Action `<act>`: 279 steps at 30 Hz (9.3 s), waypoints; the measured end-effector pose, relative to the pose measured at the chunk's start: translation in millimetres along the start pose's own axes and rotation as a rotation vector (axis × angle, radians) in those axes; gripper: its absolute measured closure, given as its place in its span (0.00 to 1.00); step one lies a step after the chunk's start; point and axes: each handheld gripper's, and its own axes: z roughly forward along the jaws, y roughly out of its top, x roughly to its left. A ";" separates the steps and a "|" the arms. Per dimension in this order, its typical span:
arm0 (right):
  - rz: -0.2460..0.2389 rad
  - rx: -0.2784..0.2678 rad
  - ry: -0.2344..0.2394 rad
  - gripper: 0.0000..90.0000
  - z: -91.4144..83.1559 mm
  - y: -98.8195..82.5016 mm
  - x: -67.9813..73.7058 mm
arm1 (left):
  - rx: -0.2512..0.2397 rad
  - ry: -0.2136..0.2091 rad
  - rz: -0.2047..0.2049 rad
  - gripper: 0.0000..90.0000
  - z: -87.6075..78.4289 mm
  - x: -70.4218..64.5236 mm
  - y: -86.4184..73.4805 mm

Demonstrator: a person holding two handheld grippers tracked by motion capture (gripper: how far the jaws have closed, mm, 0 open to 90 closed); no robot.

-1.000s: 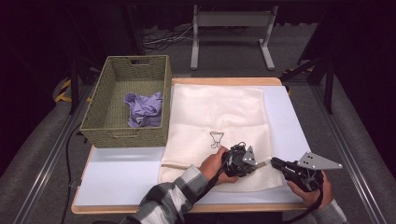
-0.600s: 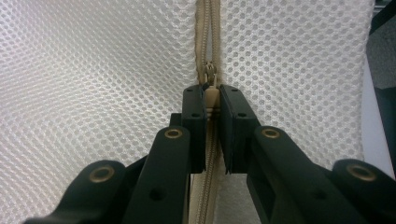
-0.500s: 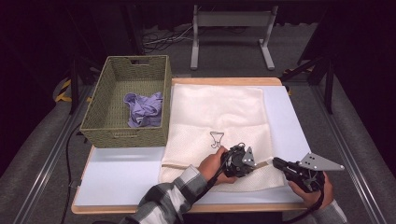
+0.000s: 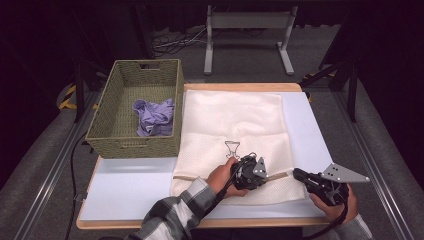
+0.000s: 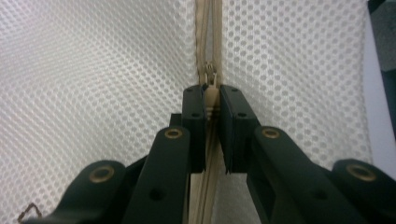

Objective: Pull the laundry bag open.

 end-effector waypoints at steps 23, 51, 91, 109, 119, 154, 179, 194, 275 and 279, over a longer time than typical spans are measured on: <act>0.014 0.001 -0.013 0.95 -0.1 -2.9 -3.4 | 0.051 0.046 -0.031 0.91 -42.0 2.0 -48.0; 0.015 0.011 -0.018 0.95 0.2 -4.2 -4.7 | 0.057 0.123 -0.097 0.91 -84.2 1.5 -98.3; 0.024 0.037 -0.020 0.95 1.1 -6.8 -6.9 | 0.080 0.183 -0.158 0.91 -131.5 2.0 -158.1; 0.020 0.050 -0.017 0.95 3.1 -7.9 -6.4 | 0.064 0.184 -0.171 0.91 -149.2 4.8 -176.5; 0.024 0.049 -0.022 0.95 2.2 -8.4 -7.1 | 0.090 0.191 -0.186 0.91 -149.6 5.7 -182.8; 0.074 0.080 -0.040 0.96 3.5 -9.3 -8.2 | 0.095 0.216 -0.248 0.91 -168.0 7.5 -217.2; 0.057 0.104 -0.002 0.87 8.2 -13.1 -8.1 | -0.013 0.267 -0.313 0.86 -172.3 3.4 -225.2; 0.014 0.093 -0.074 0.71 10.8 -10.4 -11.2 | -0.128 0.343 -0.410 0.59 -178.9 -5.8 -229.6; -0.243 0.313 0.271 0.47 158.0 53.4 77.5 | -0.116 0.428 -0.512 0.12 -171.2 -22.8 -243.7; -0.240 0.325 0.293 0.56 162.1 56.7 71.5 | -0.120 0.429 -0.508 0.12 -171.7 -22.6 -243.2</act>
